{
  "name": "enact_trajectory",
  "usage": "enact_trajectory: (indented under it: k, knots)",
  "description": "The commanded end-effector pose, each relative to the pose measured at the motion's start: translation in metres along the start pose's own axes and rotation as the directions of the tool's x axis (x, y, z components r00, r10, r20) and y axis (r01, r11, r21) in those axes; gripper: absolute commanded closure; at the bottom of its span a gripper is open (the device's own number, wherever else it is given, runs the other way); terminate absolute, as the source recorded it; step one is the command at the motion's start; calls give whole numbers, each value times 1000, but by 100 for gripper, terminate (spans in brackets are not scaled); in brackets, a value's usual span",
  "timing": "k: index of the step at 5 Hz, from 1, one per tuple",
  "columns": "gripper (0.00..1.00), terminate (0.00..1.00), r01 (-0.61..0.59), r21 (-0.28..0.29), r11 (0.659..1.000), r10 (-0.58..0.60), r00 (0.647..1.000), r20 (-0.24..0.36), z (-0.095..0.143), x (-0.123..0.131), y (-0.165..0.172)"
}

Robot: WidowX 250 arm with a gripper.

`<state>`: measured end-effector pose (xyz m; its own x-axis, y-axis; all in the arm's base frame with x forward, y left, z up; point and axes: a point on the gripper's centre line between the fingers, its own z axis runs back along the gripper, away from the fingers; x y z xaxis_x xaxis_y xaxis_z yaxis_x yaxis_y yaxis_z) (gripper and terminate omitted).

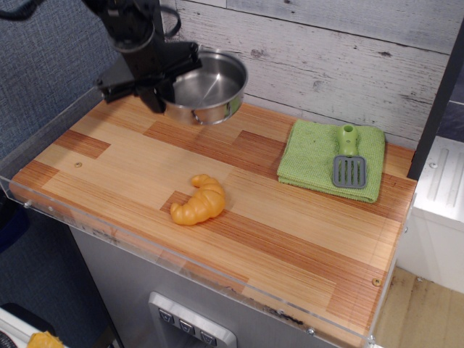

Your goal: Move the pot to the top left corner of the table

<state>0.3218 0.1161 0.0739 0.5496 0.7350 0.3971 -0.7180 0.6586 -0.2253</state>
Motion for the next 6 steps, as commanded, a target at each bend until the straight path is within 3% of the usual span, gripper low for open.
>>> enact_trajectory:
  k: [1, 4, 5, 6]
  knots:
    - [100, 0, -53, 16, 998, 53, 999, 12, -10, 4, 19]
    - [100, 0, -120, 19, 993, 120, 993, -23, -47, 6, 39]
    - [100, 0, -151, 46, 987, 153, 988, -25, -49, 6, 42]
    - [0, 0, -167, 12, 986, 167, 985, -49, -52, 6, 46]
